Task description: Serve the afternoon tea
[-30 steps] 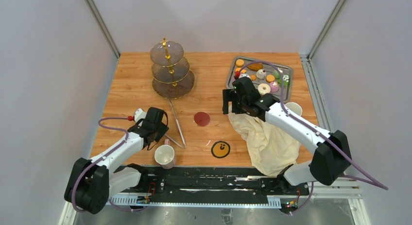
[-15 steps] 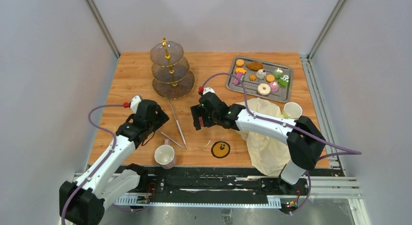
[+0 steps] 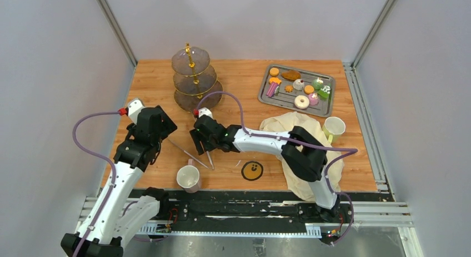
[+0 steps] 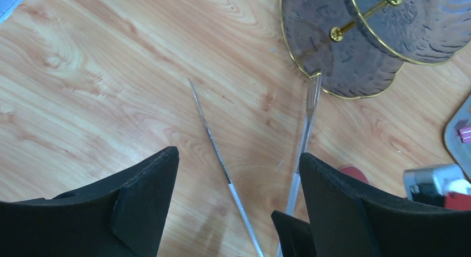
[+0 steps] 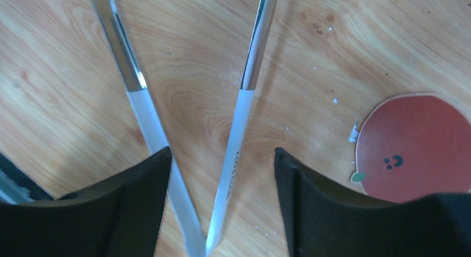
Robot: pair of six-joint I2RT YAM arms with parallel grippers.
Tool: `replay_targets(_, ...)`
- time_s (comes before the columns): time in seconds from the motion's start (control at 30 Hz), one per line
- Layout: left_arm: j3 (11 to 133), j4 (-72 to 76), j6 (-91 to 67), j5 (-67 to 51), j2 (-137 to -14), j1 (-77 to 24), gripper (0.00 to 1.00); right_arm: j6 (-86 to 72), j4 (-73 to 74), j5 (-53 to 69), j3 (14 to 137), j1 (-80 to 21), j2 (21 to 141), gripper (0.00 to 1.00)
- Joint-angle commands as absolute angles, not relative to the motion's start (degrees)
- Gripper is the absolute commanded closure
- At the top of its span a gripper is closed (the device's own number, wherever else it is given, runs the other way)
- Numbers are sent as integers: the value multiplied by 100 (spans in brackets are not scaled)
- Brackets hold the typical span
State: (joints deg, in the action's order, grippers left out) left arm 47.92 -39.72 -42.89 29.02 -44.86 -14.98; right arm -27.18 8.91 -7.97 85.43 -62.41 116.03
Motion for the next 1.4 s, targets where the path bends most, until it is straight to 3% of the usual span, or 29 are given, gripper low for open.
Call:
replay_targets(0.0, 4891, -4158, -4196, 3128, -4345, -1423, 16, -2644, 1178, -966, 8901, -6293, 11961, 39)
replay_targets(0.33, 4811, -4149, -4175, 3122, -4312, -1412, 16, -1592, 1246, -802, 8841, -6289, 11880, 85)
replay_targets(0.43, 4850, -4153, -4125, 3088, -4333, -1411, 15, -1284, 1317, -838, 8661, -6284, 11650, 91)
replay_targets(0.57, 4901, -4149, -4038, 3050, -4346, -1411, 15, -884, 1387, -781, 8306, -6280, 11394, 91)
replay_targets(0.67, 4875, -4069, -3993, 2973, -4366, -1415, 14, -856, 1425, -683, 8123, -6255, 11132, 84)
replay_targets(0.9, 4856, -4005, -3954, 2741, -4546, -1410, 12, -939, 1454, -273, 8124, -6186, 10859, 40)
replay_targets(1.03, 4842, -3897, -3745, 2619, -4504, -1415, 12, -863, 1199, -4, 7934, -6179, 10747, 22)
replay_targets(1.17, 4832, -3762, -3542, 2403, -4491, -1415, 9, -791, 1100, 106, 7869, -6179, 10871, 16)
replay_targets(1.37, 4807, -3756, -3456, 2426, -4494, -1408, 5, -572, 916, 268, 7657, -6258, 11019, 14)
